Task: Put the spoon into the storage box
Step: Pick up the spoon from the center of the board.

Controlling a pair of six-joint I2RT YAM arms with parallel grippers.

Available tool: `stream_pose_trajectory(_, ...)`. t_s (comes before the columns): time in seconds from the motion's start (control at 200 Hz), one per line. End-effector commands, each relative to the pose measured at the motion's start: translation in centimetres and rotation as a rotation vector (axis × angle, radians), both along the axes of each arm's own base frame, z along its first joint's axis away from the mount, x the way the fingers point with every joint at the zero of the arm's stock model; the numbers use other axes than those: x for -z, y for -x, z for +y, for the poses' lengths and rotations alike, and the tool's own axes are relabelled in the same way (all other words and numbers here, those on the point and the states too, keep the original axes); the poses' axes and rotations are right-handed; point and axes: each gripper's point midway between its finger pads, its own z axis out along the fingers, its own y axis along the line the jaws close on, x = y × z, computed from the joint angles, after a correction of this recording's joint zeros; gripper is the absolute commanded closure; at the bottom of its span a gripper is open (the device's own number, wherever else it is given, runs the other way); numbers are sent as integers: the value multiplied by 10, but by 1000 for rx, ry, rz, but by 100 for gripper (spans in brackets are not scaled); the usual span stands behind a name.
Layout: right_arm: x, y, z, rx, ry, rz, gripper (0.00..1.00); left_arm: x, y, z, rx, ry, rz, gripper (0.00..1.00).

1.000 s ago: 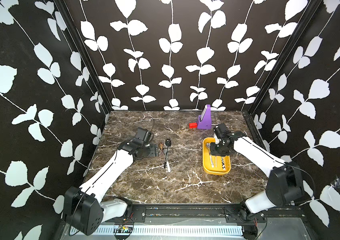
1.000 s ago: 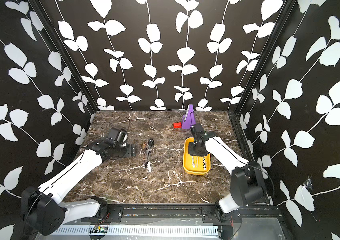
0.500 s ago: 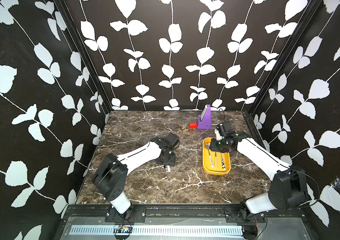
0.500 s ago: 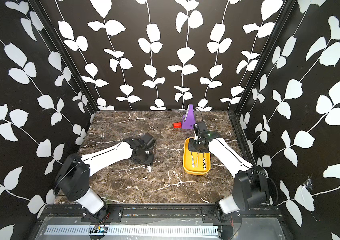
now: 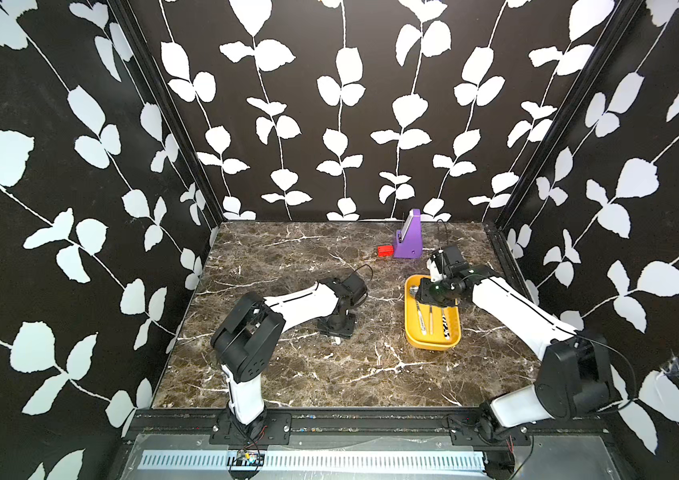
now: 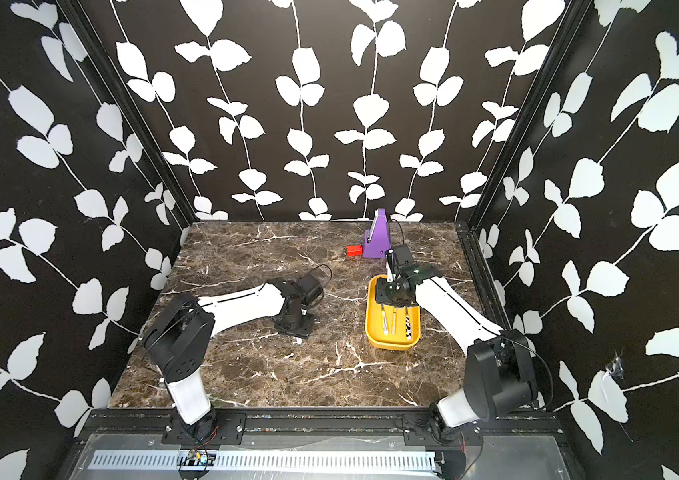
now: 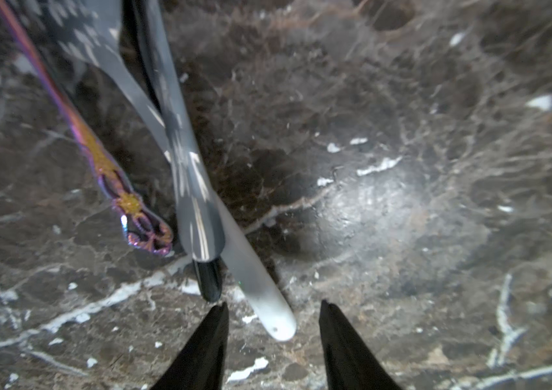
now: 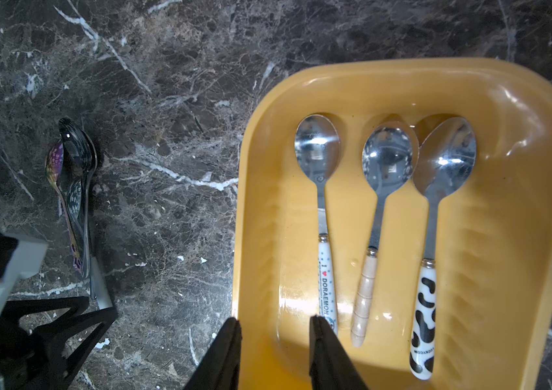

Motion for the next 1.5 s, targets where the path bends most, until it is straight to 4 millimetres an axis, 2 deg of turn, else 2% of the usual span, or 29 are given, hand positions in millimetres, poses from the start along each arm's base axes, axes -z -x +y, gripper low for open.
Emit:
stream_pose_trajectory(0.0, 10, 2, -1, 11, -4, 20, 63, 8, -2, 13, 2, -74, -7, 51)
stream_pose_trajectory(0.21, 13, 4, 0, 8, -7, 32, 63, 26, -5, 25, -7, -125, 16, 55)
stream_pose_trajectory(0.585, 16, 3, 2, 5, -20, 38, 62, 34, -9, 44, -52, -134, 5, 63)
stream_pose_trajectory(0.74, 17, 1, 5, -1, -30, 44, 62, 33, -11, 46, -50, -126, -8, 73)
stream_pose_trajectory(0.765, 18, 2, 6, -4, -32, 48, 62, 33, -15, 53, -70, -133, -9, 73)
stream_pose_trajectory(0.855, 19, 1, 7, -7, -34, 55, 62, 32, -18, 58, -69, -146, -13, 77)
stream_pose_trajectory(0.955, 20, 1, 8, -9, -37, 56, 62, 30, -17, 58, -43, -145, -10, 88)
stream_pose_trajectory(1.085, 21, -1, 8, -12, -34, 59, 62, 24, -16, 57, -25, -127, -17, 100)
stream_pose_trajectory(1.285, 20, -2, 9, -14, -32, 57, 62, 2, -18, 62, -35, -119, -69, 100)
stream_pose_trajectory(1.49, 17, -3, 8, -16, -27, 51, 62, -29, -16, 45, -19, 15, -107, 100)
